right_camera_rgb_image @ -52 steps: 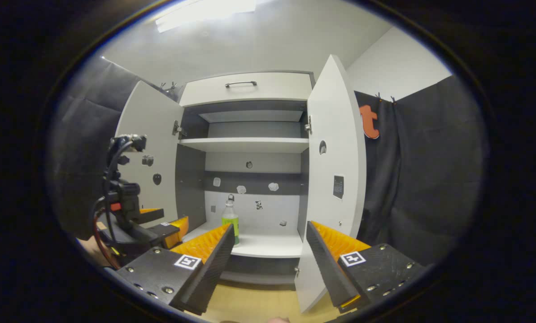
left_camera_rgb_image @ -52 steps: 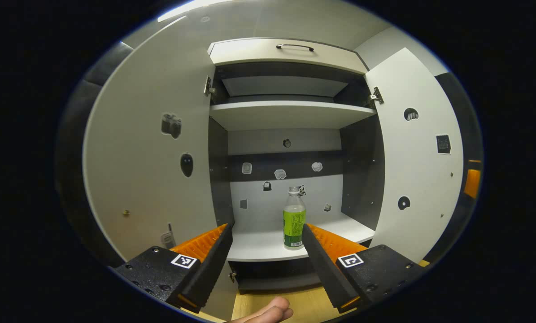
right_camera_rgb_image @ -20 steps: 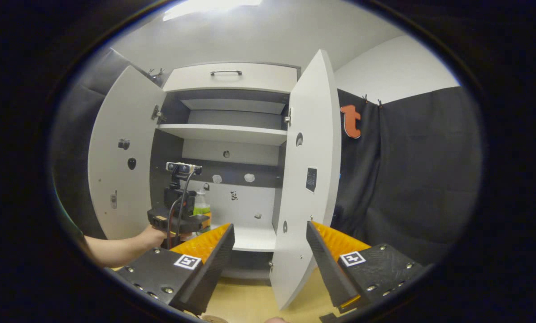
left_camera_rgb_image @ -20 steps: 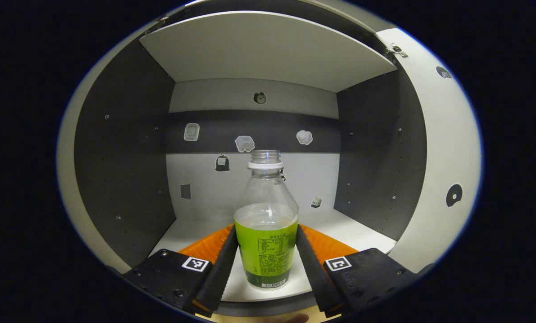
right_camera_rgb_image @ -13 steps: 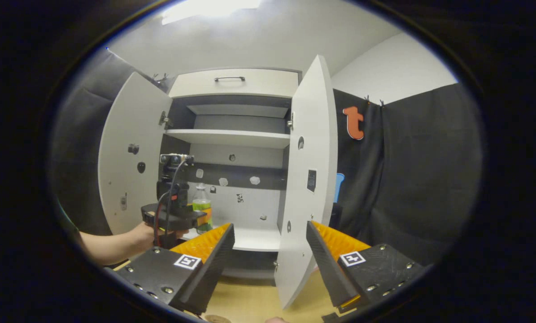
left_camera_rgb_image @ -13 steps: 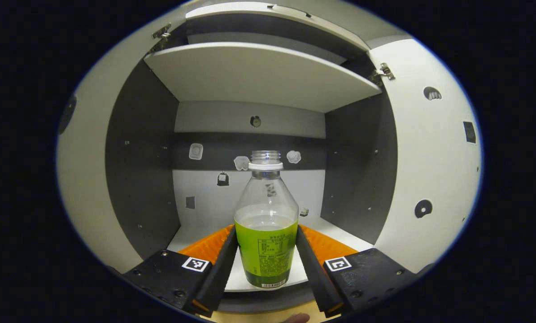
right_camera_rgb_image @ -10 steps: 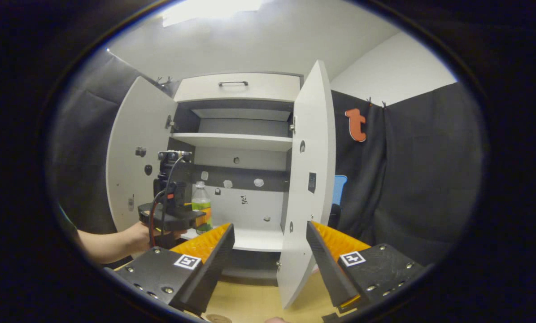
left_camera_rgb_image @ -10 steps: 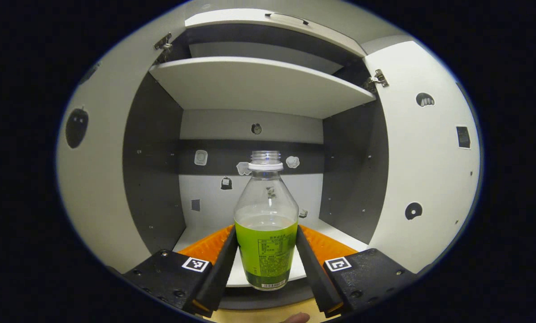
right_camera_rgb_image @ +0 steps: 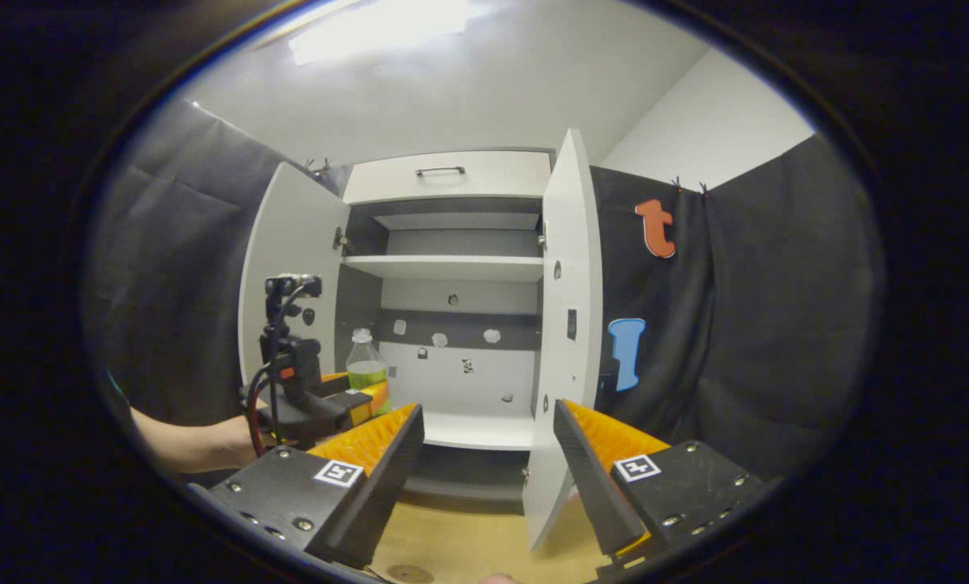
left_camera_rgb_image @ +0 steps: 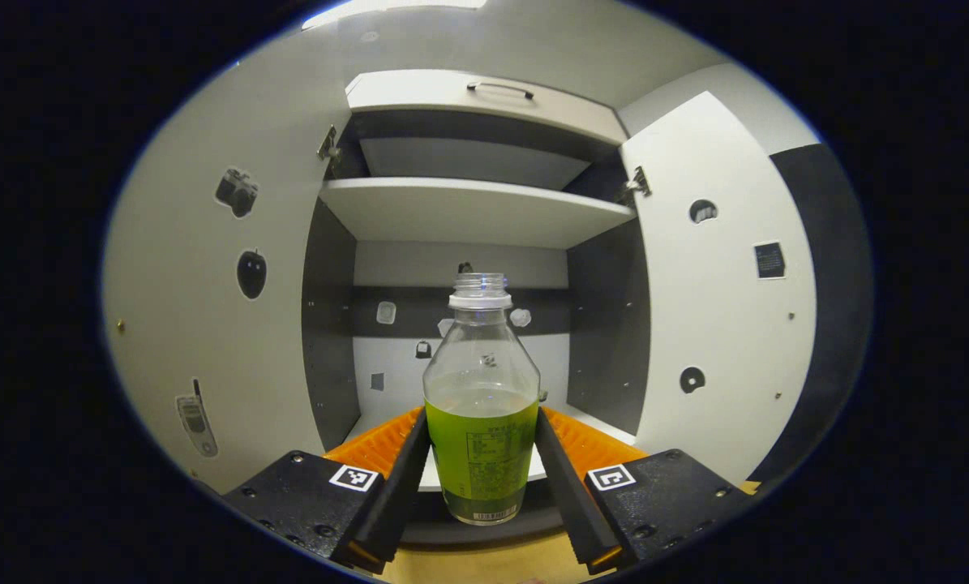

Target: Grasp the bottle in the cabinet with the left hand and place it on the coaster, then close the right door with the right hand and the left door with the left hand.

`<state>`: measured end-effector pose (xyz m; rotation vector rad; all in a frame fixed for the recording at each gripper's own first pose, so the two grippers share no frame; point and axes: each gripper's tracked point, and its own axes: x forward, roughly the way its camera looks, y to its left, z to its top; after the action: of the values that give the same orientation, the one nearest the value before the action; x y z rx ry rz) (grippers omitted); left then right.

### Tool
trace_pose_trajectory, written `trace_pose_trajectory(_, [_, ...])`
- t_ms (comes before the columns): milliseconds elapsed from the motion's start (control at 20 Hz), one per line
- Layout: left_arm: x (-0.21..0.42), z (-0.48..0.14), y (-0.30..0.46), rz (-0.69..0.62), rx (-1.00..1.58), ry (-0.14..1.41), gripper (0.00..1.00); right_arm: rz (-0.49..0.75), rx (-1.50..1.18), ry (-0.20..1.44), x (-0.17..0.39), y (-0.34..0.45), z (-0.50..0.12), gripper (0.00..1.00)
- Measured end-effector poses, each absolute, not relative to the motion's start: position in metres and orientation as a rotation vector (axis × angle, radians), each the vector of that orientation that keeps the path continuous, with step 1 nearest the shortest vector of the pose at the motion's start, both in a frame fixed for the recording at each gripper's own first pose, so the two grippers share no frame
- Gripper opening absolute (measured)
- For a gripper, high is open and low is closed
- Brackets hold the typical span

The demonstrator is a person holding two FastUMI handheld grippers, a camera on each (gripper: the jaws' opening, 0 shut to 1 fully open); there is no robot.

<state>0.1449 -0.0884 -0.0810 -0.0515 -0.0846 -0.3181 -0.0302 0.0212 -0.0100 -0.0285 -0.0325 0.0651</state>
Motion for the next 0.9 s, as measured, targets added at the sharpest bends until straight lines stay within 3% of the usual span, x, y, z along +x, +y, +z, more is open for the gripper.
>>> trace_pose_trajectory(150, [0.112,-0.111,-0.091,-0.331,-0.008,-0.078,0.78,0.079,-0.028,-0.031,-0.035,0.024,-0.016,0.97])
trace_pose_trajectory(350, [0.072,-0.166,-0.103,-0.390,-0.020,-0.007,0.79,0.093,-0.004,-0.014,-0.041,0.028,-0.026,0.94])
trace_pose_trajectory(450, [0.058,-0.181,-0.106,-0.409,-0.023,-0.053,0.79,0.098,-0.001,-0.003,-0.041,0.029,-0.030,0.94])
trace_pose_trajectory(600, [0.030,-0.238,-0.113,-0.447,-0.011,0.034,0.79,0.091,-0.007,0.007,-0.041,0.027,-0.033,0.94])
trace_pose_trajectory(700, [0.009,-0.271,-0.125,-0.506,-0.050,0.078,0.79,0.084,-0.003,0.014,-0.040,0.026,-0.036,0.97])
trace_pose_trajectory(900, [-0.026,-0.322,-0.140,-0.608,-0.040,0.104,0.79,0.083,0.031,0.008,-0.039,0.027,-0.036,0.94])
